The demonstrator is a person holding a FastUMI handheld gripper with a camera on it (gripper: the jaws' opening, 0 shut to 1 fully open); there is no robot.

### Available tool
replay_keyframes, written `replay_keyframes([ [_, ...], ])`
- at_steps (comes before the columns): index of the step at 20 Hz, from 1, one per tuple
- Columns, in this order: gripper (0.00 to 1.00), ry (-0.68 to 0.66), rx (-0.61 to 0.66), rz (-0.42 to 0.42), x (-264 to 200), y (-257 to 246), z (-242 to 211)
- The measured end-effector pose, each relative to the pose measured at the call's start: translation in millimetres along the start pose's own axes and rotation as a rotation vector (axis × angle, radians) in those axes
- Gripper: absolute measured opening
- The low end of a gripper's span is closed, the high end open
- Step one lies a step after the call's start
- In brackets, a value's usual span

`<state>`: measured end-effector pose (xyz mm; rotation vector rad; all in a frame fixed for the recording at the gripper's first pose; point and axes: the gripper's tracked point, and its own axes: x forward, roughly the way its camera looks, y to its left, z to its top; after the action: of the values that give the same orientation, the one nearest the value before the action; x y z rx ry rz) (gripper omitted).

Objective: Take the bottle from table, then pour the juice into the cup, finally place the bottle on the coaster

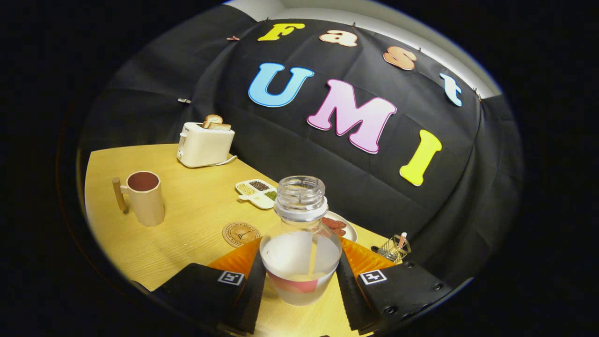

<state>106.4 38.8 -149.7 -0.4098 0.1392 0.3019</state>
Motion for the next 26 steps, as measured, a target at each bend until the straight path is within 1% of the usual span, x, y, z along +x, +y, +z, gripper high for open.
replay_keyframes([
  [2,0.74,0.007,-0.046,-0.012,3,7,15],
  [6,0.74,0.034,-0.096,-0.013,9,32,36],
  [8,0.74,0.037,-0.148,-0.026,10,40,45],
  [13,0.74,0.076,-0.274,-0.04,16,65,51],
  [20,0.74,0.093,-0.464,-0.04,24,102,65],
  [23,0.74,0.082,-0.551,-0.029,28,121,70],
  [26,0.74,0.072,-0.634,0.009,32,140,68],
])
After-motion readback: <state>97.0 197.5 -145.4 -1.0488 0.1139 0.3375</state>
